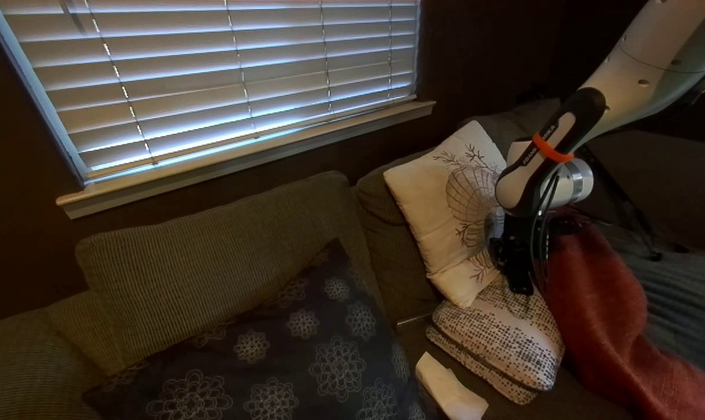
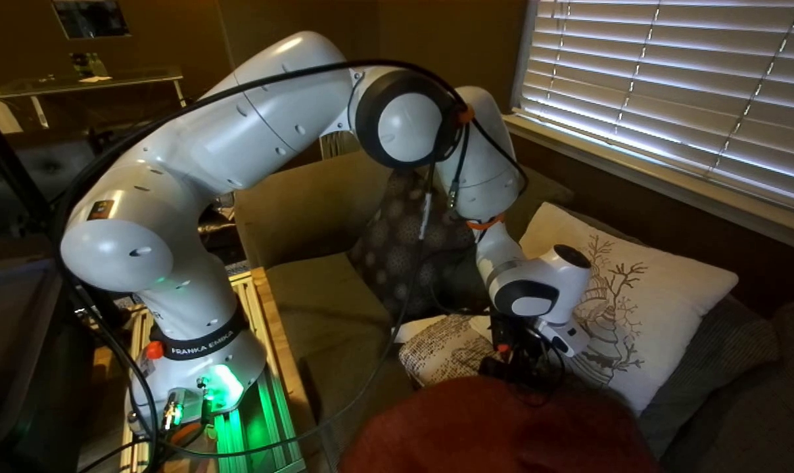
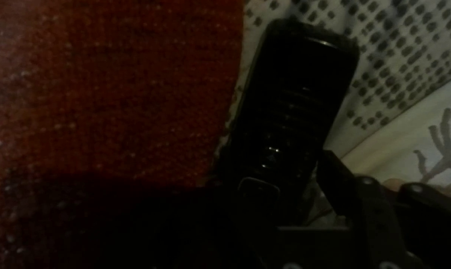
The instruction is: Move the blanket to the right and the remote to the left
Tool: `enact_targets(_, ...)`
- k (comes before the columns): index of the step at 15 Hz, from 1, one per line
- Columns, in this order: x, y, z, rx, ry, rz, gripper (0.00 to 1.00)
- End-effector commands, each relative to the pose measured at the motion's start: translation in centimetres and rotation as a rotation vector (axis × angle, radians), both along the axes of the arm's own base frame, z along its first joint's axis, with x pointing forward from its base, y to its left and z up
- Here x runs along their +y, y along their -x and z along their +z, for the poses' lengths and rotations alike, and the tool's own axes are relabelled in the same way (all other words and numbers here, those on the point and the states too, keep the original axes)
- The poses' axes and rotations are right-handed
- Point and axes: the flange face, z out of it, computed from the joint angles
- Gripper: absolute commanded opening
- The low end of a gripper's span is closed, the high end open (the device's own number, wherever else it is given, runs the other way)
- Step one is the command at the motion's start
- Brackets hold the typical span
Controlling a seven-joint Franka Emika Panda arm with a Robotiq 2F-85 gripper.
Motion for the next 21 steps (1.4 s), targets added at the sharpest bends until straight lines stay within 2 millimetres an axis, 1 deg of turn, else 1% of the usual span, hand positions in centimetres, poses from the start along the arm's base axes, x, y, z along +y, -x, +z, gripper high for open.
enact_targets(1, 0.7, -0.6, -1.0, 0.019, -0.018, 0.003, 0.33)
enact_targets(2, 0.9, -0.5, -0.9, 0.021, -0.020, 0.011, 0.31)
enact_targets(3, 1.4, -0.3, -0.6, 0.021, -0.023, 0.029, 0.26)
enact_targets(6, 3.1, -0.1, 0.2, 0.011, -0.020, 0.088, 0.01)
enact_targets(8, 3.8, 0.0, 0.5, 0.009, -0.012, 0.112, 0.00)
enact_targets(9, 4.0, 0.2, 0.5, 0.011, -0.009, 0.115, 0.26)
enact_targets(10, 4.2, 0.4, 0.6, 0.011, -0.007, 0.118, 0.26)
enact_targets(12, 4.4, 0.9, 0.9, 0.002, -0.001, 0.119, 0.36)
enact_targets(13, 4.4, 1.1, 1.1, -0.006, 0.002, 0.124, 0.44)
enact_targets(15, 4.5, 1.3, 1.4, -0.035, 0.011, 0.146, 0.57)
enact_targets(19, 4.5, 1.9, 1.0, -0.039, 0.029, 0.147, 0.84)
enact_targets(21, 4.4, 2.4, 1.4, -0.063, 0.029, 0.152, 0.98)
